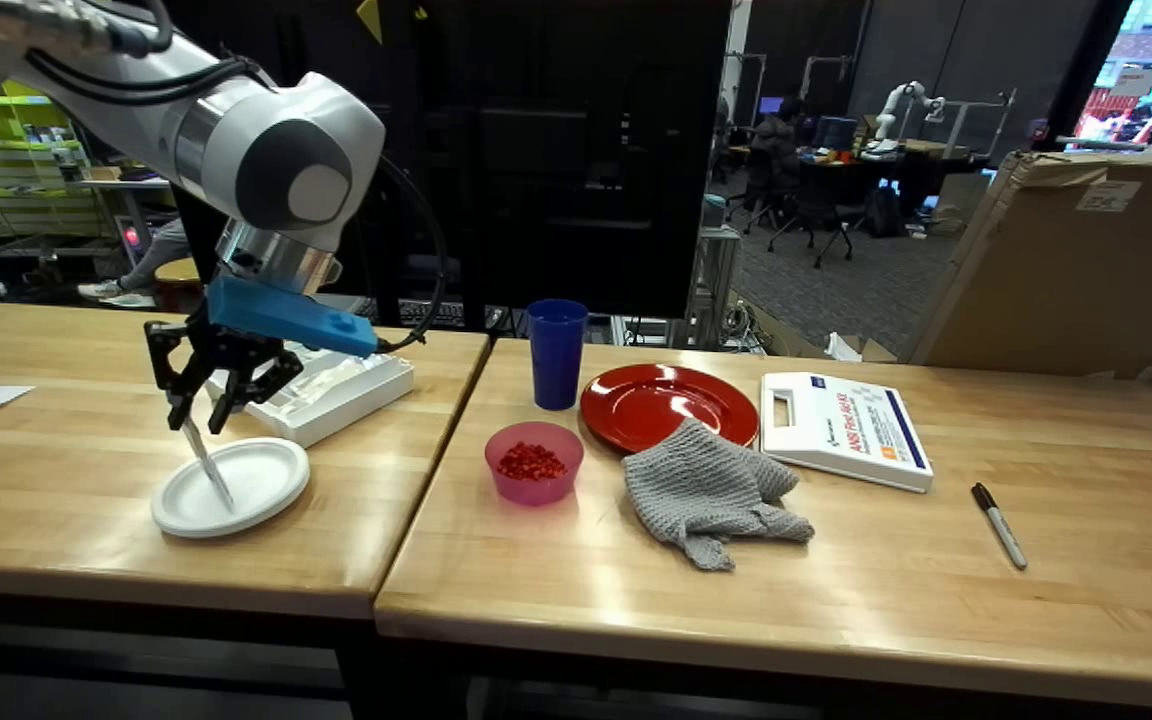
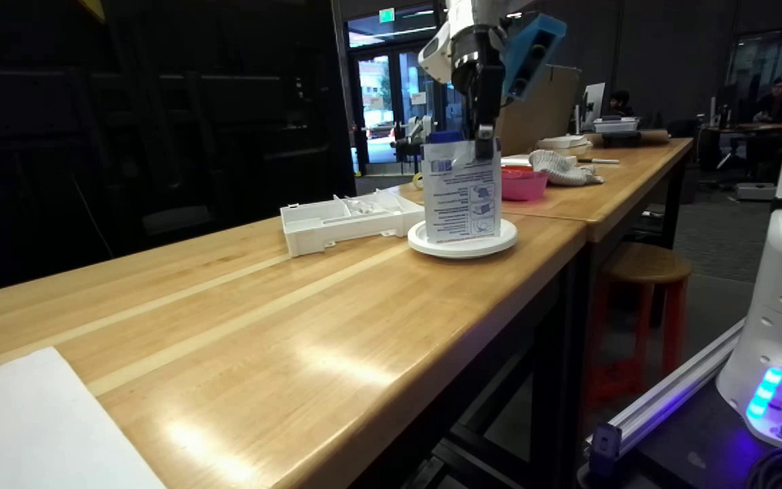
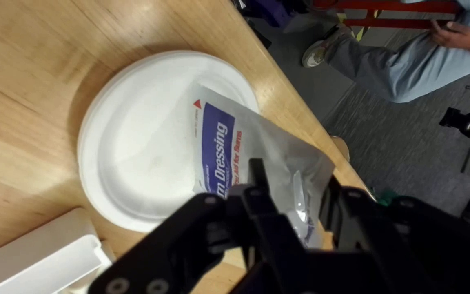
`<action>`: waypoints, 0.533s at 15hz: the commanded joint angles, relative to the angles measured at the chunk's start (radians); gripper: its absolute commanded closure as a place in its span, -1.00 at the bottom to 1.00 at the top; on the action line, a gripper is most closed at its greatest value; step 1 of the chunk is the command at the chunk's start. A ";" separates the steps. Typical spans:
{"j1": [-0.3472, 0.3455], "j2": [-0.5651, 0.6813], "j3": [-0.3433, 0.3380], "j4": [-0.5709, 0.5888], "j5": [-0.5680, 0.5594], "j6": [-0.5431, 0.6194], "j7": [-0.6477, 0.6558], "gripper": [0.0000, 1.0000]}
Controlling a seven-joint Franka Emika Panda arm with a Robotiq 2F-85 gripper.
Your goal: Pick up the white packet and put it on the white paper plate
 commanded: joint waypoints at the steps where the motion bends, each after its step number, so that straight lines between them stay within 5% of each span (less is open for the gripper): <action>1: 0.007 -0.011 -0.003 -0.003 -0.020 0.006 -0.015 -0.30; 5: 0.008 -0.012 -0.005 -0.004 -0.015 0.010 -0.027 -0.88; 8: 0.006 -0.021 -0.008 -0.007 -0.009 0.023 -0.043 -1.00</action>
